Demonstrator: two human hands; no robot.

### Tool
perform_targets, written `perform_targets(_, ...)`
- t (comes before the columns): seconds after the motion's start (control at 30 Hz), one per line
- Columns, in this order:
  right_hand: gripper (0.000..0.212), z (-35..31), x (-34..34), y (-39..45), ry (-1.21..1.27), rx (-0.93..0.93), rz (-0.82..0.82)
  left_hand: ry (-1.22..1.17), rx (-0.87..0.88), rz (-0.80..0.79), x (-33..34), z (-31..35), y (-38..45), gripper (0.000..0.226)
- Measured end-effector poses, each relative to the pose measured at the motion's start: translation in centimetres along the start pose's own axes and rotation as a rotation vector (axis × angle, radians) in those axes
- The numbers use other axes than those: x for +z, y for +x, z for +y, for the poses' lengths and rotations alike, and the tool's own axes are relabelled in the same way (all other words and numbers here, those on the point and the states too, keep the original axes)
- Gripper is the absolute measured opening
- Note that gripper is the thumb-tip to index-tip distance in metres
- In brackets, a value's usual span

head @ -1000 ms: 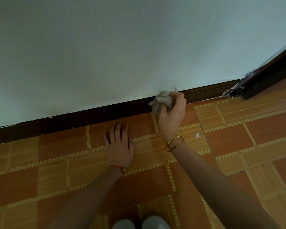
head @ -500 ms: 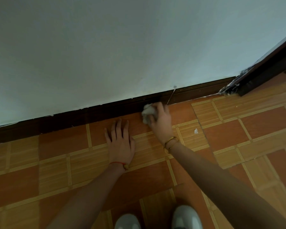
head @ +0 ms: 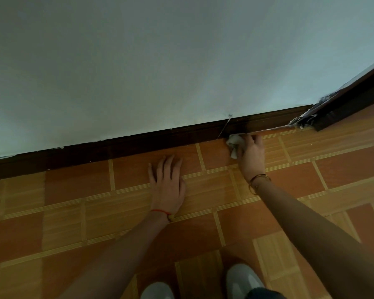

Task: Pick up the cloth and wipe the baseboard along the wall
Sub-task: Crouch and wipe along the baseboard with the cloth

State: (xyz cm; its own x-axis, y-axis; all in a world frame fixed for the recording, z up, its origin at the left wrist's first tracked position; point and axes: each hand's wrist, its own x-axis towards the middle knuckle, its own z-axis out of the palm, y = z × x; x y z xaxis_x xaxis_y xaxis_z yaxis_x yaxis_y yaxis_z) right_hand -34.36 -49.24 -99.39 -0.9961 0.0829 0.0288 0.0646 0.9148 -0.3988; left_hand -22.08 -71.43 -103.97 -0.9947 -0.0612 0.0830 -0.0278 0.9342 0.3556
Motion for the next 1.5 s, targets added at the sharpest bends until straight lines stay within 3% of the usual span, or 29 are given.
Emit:
perform_targets(0.47,0.04,0.1,-0.2,-0.8,-0.037,-0.436,-0.13,0.114,0.049,0.033,0.2,1.1,0.4,0.053)
perform_targets(0.7,0.039,7.9,-3.3,3.5,-0.128,-0.079,-0.014,0.057,0.003,0.096,0.4,2.5,1.3,0.051)
perform_targets(0.8,0.038,7.1,-2.7,3.7,-0.101,-0.05,-0.007,0.036,0.006,0.093,0.8,4.0,2.1,0.051)
perform_targets(1.1,0.043,2.3,0.7,0.5,-0.006,-0.489,-0.119,0.03,-0.05,0.051,1.7,7.4,2.8,0.057)
perform_targets(1.27,0.044,6.1,-1.1,2.3,-0.011,-0.414,-0.095,0.036,-0.096,0.004,2.2,8.8,2.4,0.059)
perform_targets(1.4,0.036,10.4,-3.9,4.5,-0.088,-0.226,-0.003,0.035,-0.045,-0.03,2.0,9.4,2.2,0.06)
perform_targets(1.5,0.041,13.1,-5.8,6.4,-0.148,-0.05,0.022,0.035,-0.055,-0.047,2.5,10.1,2.6,0.059)
